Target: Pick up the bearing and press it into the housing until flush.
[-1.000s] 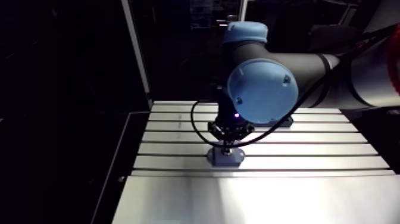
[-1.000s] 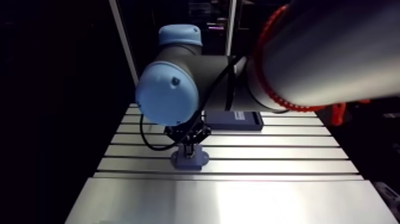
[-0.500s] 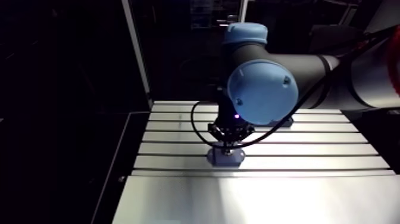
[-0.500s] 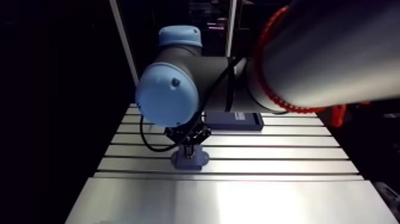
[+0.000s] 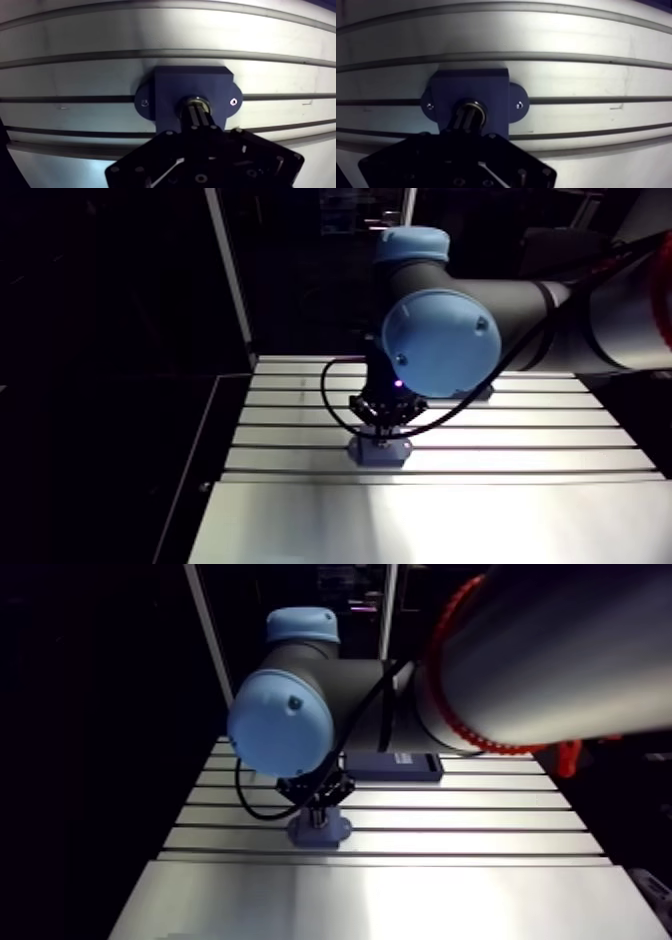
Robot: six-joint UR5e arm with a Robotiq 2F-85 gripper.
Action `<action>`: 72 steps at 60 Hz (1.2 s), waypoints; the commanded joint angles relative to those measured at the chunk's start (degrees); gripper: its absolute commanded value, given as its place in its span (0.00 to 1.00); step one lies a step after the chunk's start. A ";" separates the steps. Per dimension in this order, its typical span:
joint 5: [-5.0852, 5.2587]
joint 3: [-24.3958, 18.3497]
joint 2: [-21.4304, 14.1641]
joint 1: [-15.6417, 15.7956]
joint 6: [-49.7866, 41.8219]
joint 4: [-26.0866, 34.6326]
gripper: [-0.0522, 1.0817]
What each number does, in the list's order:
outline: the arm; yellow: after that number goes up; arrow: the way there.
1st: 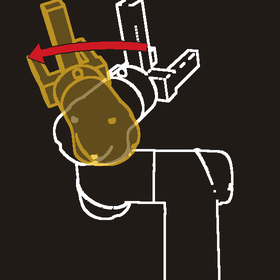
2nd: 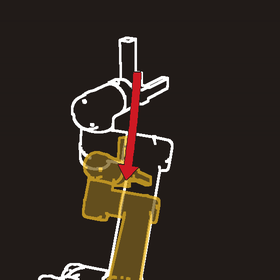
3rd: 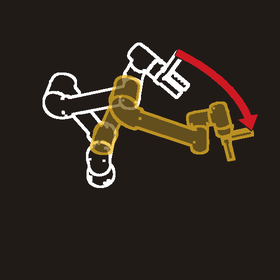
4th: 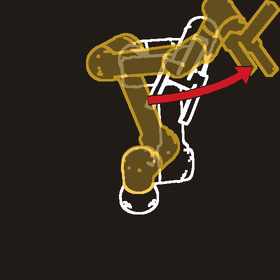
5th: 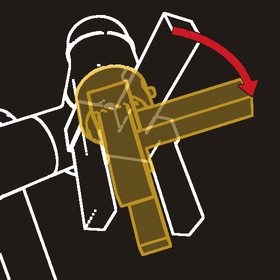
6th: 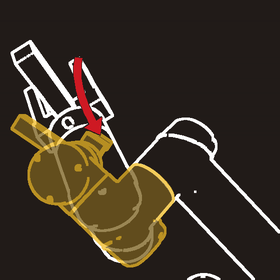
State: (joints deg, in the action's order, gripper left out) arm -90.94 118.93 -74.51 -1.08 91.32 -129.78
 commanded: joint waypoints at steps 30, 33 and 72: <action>-0.06 0.03 0.38 0.02 0.04 0.00 0.99; -0.06 0.03 0.38 0.02 0.04 0.00 0.99; -0.06 0.12 0.55 0.02 0.12 0.00 0.99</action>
State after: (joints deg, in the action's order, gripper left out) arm -91.01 119.03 -73.98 -1.05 91.37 -129.78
